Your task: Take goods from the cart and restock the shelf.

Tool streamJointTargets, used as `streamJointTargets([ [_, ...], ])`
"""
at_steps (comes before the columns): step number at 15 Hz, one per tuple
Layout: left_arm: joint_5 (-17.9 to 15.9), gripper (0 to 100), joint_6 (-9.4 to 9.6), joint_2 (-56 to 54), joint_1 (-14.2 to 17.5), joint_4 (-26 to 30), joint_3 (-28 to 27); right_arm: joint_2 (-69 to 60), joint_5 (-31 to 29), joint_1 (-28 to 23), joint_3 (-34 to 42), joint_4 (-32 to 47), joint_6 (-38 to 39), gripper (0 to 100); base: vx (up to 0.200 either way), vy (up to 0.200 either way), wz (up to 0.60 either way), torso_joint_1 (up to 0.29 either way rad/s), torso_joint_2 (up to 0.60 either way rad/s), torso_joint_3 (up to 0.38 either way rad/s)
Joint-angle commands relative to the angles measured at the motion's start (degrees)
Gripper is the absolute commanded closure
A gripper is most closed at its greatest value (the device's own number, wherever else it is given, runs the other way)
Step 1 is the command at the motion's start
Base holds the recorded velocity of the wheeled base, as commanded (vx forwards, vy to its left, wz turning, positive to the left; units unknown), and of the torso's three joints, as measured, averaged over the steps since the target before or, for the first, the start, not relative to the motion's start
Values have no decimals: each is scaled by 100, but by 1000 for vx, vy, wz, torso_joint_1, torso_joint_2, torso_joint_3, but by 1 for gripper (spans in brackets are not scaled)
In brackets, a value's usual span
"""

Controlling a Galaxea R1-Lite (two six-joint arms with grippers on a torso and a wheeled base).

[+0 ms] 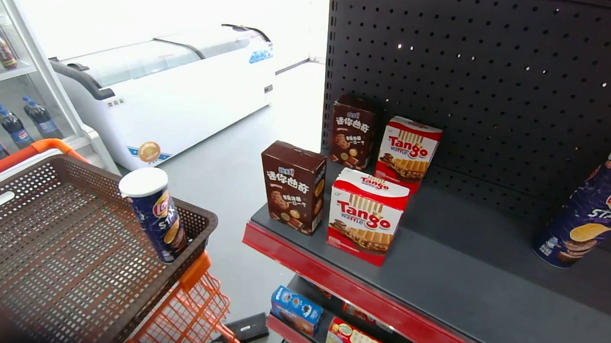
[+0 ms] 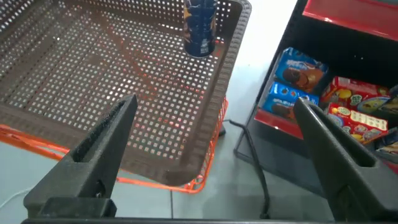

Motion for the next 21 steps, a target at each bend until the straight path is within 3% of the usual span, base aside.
streamJointTargets([
  [1,-130,0,-99,2275,590,-734,-250,8,1,0,0,-1,0,0,0,0,0,0,0,0],
  [3,-473,0,-73,3294,608,-1824,-145,8,1,0,0,-1,0,0,0,0,0,0,0,0],
  [6,-455,0,120,4314,124,-3204,136,8,1,0,0,-1,0,0,0,0,0,0,0,0],
  [9,-403,0,164,5342,142,-4768,312,8,1,0,0,-1,0,0,0,0,0,0,0,0],
  [10,-262,0,384,5606,186,-5050,356,-1,1,0,0,-1,0,0,0,0,0,0,0,0],
  [11,-95,0,753,5887,238,-5375,409,8,1,0,0,-1,0,0,0,0,0,0,0,0],
  [12,-95,0,903,6036,256,-5586,418,-1,1,0,0,-1,0,0,0,0,0,0,0,0],
  [13,-95,0,964,6397,256,-6060,383,8,1,0,0,-1,0,0,0,0,0,0,0,0],
  [17,-95,0,955,7319,265,-7089,198,8,1,0,0,-1,0,0,0,0,0,0,0,0],
  [21,-95,0,929,7970,300,-7519,-391,-1,1,0,0,-1,0,0,0,0,0,0,0,0],
])
